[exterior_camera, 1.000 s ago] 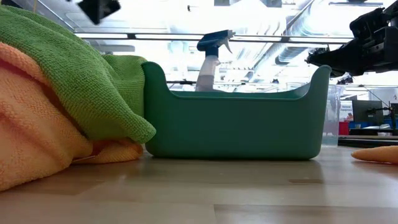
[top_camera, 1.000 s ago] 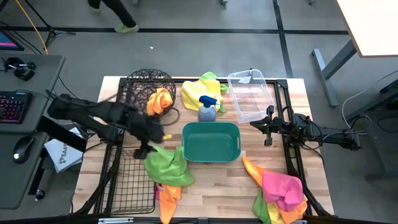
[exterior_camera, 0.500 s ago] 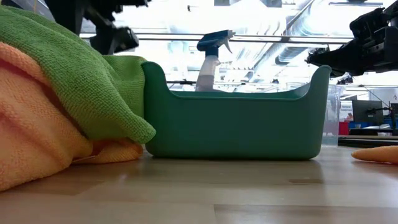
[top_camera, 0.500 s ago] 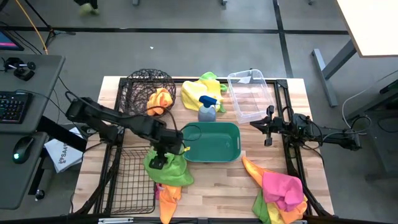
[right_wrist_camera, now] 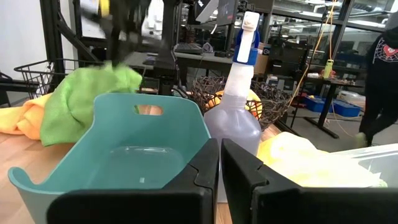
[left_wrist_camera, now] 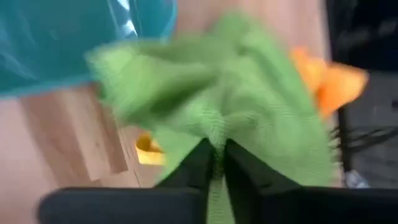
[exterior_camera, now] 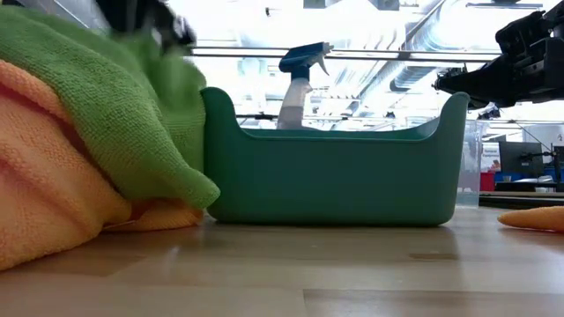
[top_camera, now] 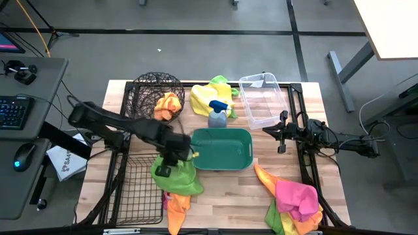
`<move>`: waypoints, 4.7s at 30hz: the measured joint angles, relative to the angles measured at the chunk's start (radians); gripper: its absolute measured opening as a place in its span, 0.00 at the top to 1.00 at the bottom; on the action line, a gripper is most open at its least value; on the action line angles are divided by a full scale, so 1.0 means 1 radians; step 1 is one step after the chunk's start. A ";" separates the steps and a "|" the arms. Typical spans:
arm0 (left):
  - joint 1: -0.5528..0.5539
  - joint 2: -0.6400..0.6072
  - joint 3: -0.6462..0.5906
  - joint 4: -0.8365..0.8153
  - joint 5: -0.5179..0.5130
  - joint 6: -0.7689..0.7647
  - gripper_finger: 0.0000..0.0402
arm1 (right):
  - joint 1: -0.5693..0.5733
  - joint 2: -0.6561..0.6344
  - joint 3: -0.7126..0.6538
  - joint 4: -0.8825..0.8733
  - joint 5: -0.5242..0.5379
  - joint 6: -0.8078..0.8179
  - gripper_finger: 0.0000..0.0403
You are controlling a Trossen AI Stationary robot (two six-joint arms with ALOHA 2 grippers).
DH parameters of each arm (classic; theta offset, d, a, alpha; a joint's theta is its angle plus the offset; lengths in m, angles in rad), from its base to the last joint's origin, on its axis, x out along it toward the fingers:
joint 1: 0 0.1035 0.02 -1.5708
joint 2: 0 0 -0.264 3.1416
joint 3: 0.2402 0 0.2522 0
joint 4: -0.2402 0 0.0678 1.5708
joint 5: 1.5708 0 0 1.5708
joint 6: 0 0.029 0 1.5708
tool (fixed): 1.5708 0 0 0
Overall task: Sort microfiber towel by color & place in baskets
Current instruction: Put the green towel into the green bin, then put the pink towel into the transparent bin
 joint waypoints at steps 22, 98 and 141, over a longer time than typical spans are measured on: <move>0.014 -0.044 0.139 1.191 -0.459 0.452 1.00 | 0.000 0.000 0.000 0.000 0.000 0.002 0.97; 0.071 0.193 0.273 0.680 -0.156 0.031 0.34 | 0.000 0.007 0.000 0.000 0.000 -0.001 0.97; 0.207 -0.602 -0.119 0.646 -0.456 -0.058 0.34 | 0.106 0.930 1.032 0.095 -0.162 0.622 0.97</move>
